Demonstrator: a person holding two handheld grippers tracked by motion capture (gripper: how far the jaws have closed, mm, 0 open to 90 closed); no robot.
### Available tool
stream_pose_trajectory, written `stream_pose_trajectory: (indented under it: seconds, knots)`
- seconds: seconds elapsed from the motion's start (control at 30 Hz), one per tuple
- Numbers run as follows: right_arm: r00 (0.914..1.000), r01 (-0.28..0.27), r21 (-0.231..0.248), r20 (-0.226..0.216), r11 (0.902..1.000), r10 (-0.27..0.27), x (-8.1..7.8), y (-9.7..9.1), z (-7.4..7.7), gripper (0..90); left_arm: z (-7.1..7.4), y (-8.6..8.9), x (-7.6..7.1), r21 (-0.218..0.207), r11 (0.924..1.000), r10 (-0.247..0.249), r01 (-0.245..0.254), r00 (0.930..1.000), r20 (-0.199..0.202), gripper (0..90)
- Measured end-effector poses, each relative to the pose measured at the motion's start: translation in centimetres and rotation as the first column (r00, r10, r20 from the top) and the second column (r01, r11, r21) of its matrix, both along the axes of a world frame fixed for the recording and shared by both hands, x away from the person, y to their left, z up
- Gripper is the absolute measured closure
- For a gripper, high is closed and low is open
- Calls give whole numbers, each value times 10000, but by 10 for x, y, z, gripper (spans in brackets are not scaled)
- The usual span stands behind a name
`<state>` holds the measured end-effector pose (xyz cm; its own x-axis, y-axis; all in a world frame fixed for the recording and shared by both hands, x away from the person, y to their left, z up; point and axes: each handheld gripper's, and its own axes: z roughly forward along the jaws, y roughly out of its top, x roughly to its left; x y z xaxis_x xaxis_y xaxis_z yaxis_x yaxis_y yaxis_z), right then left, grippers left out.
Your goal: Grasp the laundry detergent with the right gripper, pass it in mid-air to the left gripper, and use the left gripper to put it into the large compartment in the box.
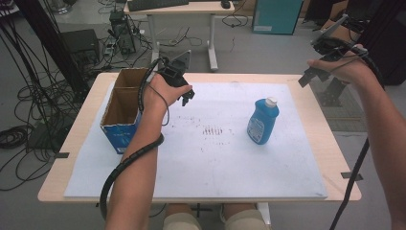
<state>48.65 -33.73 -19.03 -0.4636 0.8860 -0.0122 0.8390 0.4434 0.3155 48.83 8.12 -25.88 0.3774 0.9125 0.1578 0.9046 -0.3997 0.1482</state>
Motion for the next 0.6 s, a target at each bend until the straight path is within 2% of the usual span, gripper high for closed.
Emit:
stream_pose_trajectory:
  seconds: [0.17, 0.3, 0.33, 0.37, 0.6]
  knots:
    - [9994, -296, 352, 184, 9989, 290, -8, -3, 2, 84, 1, 1, -1, 11, 10000, -81, 81, 10000, 21, 53]
    - [9974, -654, 358, 325, 9972, 643, -13, -5, 1, 79, 0, 7, -2, -46, 10000, 18, -18, 10000, 34, 53]
    - [9982, -540, 488, 288, 9974, 526, -16, -3, 1, 78, -1, 8, -3, -40, 10000, 24, -24, 10000, 15, 53]
    - [9965, -771, 434, 366, 9961, 756, -17, -4, 0, 79, -1, 10, -3, -33, 10000, 54, -54, 10000, -19, 53]
    - [9907, -1264, 672, 602, 9897, 1224, -33, 1, 0, 72, 1, 19, -7, -186, 9997, 136, -135, 9999, 51, 53]
